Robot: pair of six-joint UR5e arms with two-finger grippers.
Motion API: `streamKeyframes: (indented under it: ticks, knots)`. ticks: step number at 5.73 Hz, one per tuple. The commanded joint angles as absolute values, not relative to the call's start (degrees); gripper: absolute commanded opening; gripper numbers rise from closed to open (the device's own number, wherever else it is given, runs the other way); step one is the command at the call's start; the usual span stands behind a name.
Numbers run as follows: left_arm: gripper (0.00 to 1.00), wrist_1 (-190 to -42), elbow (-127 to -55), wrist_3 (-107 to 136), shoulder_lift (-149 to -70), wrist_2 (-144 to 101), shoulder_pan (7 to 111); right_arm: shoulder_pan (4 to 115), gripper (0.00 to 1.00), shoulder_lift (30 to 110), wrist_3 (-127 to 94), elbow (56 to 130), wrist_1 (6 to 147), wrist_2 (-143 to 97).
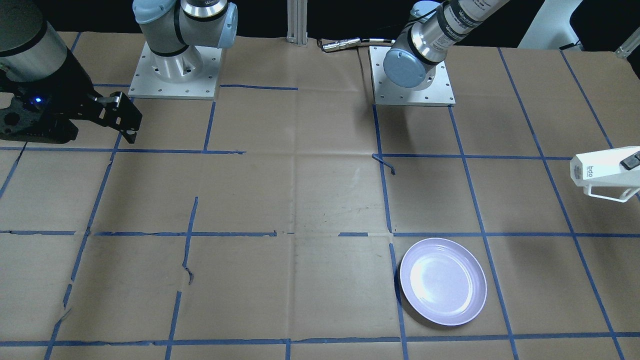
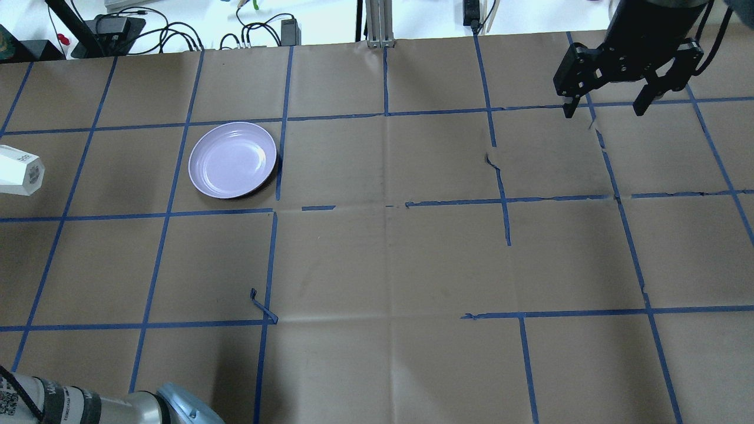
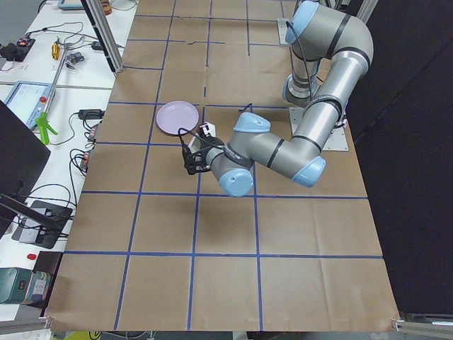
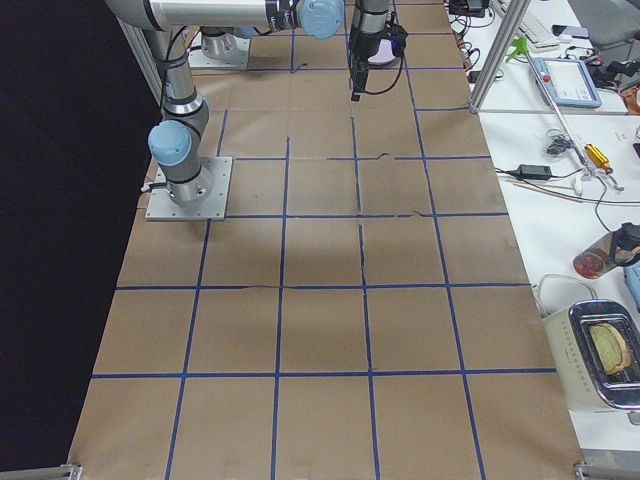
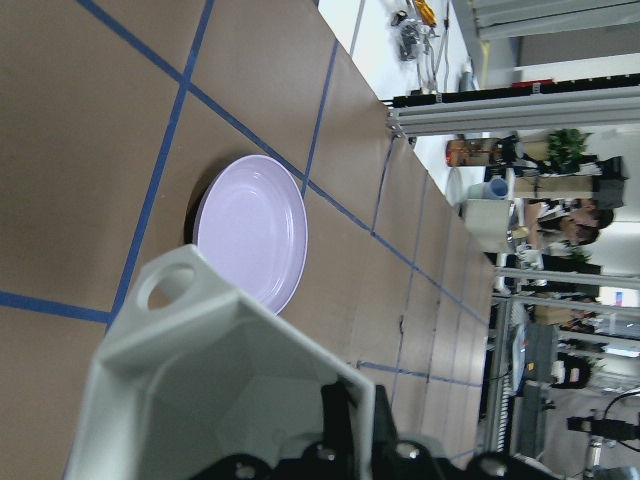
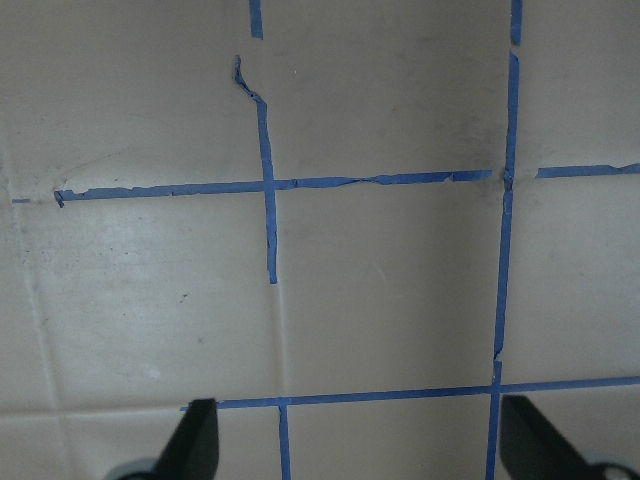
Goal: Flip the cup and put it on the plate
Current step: 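Carry the cup with the left gripper over the lavender plate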
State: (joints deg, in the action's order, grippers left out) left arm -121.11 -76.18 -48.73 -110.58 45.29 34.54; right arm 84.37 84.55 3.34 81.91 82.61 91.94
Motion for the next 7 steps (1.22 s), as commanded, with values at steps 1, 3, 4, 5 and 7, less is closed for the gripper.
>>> streamKeyframes:
  ticks: [1,3,4,5,7]
  knots:
    - [0.00,-99.09,-76.46,-26.92,-107.15,56.95,46.43,84.38,1.00,84.55,3.34,81.91,82.62,91.93]
    - [0.00,-86.82,-76.46,-11.07,-105.91,72.76,63.19,84.38,1.00,84.55,3.34,81.91,82.62,91.93]
    - [0.00,-82.14,-76.46,-3.50,-105.82,80.95,72.24,84.38,1.00,84.55,3.34,81.91,82.62,91.93]
    - [0.00,-79.48,-77.16,0.92,-105.65,88.95,81.30,84.38,1.00,84.55,3.34,81.91,82.62,91.93]
    - [0.00,-67.32,-84.76,6.57,-104.94,97.96,89.62,84.38,1.00,84.55,3.34,81.91,82.62,91.93]
